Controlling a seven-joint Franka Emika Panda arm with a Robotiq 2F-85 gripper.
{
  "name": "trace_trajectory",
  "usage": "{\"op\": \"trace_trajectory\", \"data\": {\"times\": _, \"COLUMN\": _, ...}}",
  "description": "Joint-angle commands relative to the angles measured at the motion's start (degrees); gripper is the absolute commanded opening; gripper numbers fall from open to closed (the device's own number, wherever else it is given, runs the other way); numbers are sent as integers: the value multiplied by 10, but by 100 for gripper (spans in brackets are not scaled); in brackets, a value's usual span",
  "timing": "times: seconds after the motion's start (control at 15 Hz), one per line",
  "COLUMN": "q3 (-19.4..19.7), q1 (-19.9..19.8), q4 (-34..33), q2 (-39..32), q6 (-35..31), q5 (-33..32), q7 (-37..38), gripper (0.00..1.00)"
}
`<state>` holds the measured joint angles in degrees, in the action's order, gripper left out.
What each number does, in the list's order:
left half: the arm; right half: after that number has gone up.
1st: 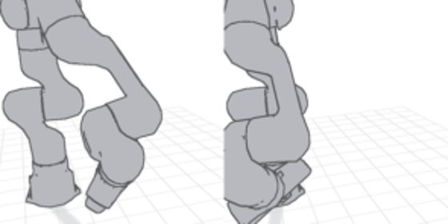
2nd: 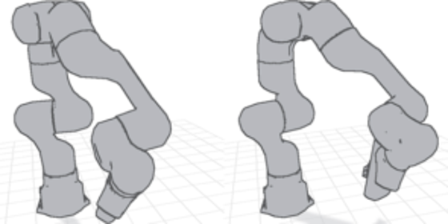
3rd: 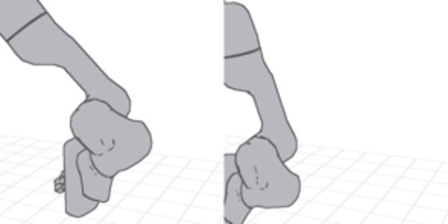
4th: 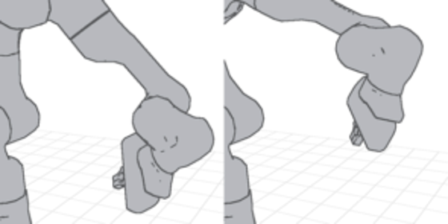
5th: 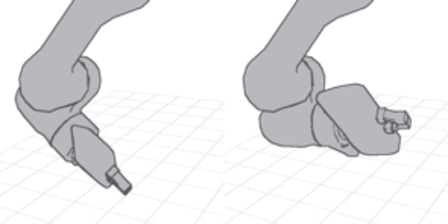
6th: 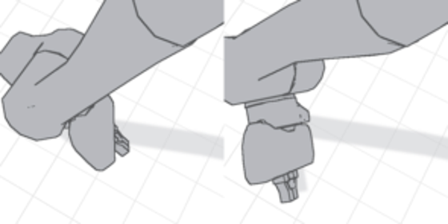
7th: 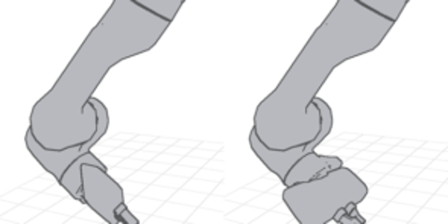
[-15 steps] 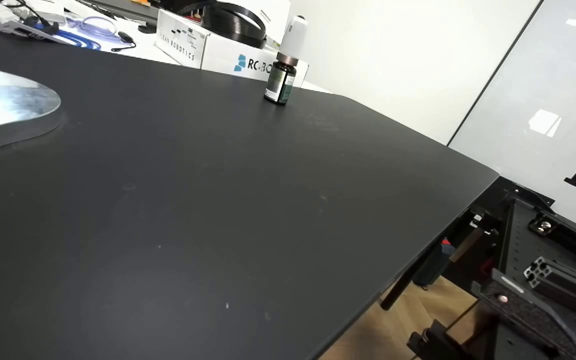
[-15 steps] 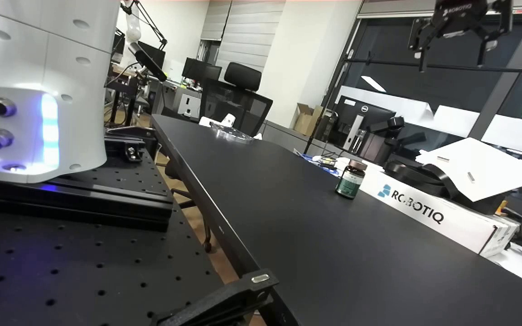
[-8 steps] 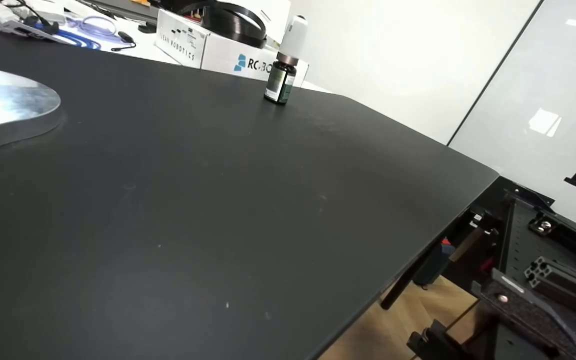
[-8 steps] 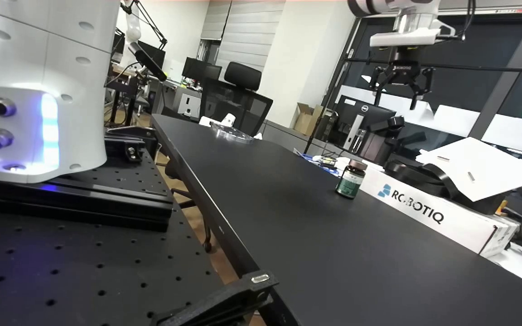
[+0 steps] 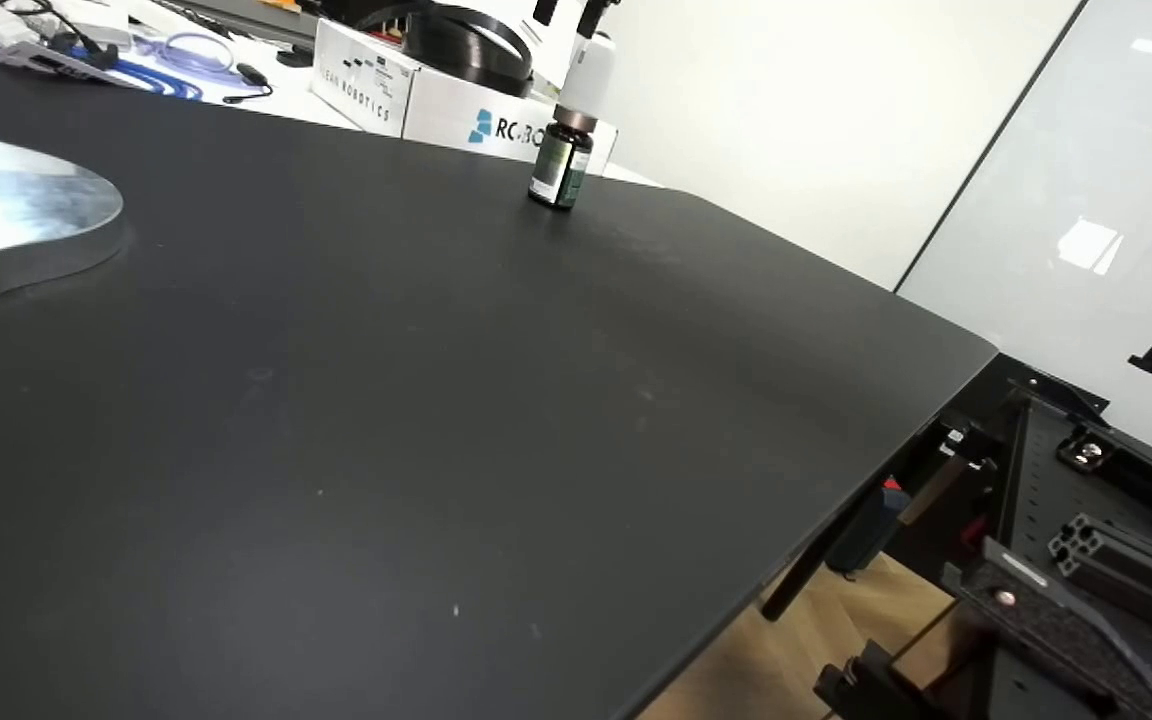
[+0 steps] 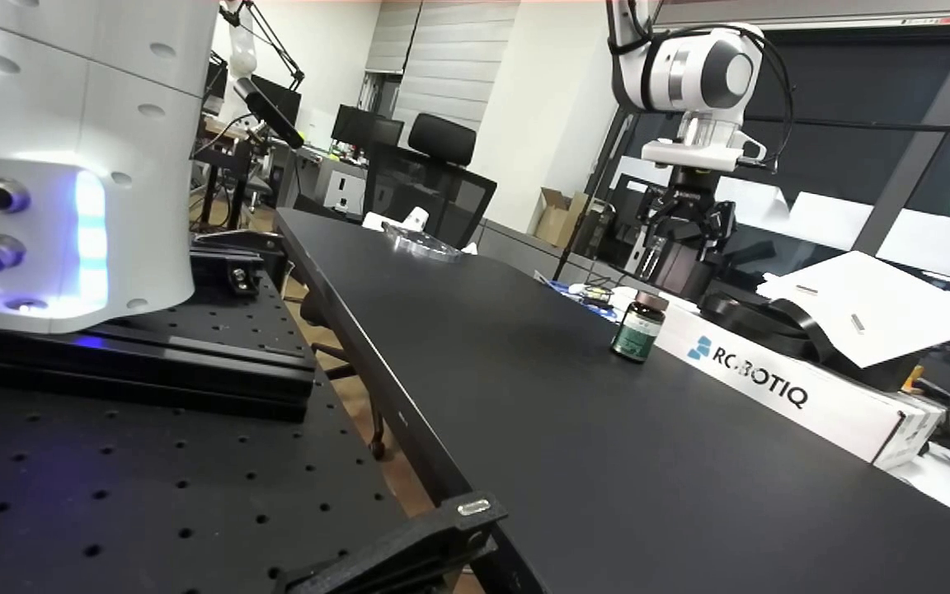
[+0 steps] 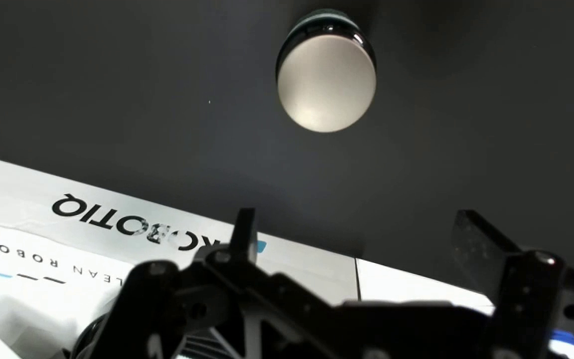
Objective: Move the bottle to the front of the table
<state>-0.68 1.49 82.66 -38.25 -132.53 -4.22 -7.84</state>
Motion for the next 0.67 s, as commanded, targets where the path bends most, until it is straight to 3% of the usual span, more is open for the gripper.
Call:
{"op": "trace_trajectory", "data": {"times": 0.0, "q3": 6, "q1": -3, "q4": -83, "q2": -53, "q6": 57, "q5": 0, "q7": 13, "gripper": 100}}
{"op": "trace_trajectory", "data": {"times": 0.6, "q3": -1, "q1": -18, "q4": -66, "q2": -73, "q6": 111, "q5": 19, "q7": 4, "gripper": 100}}
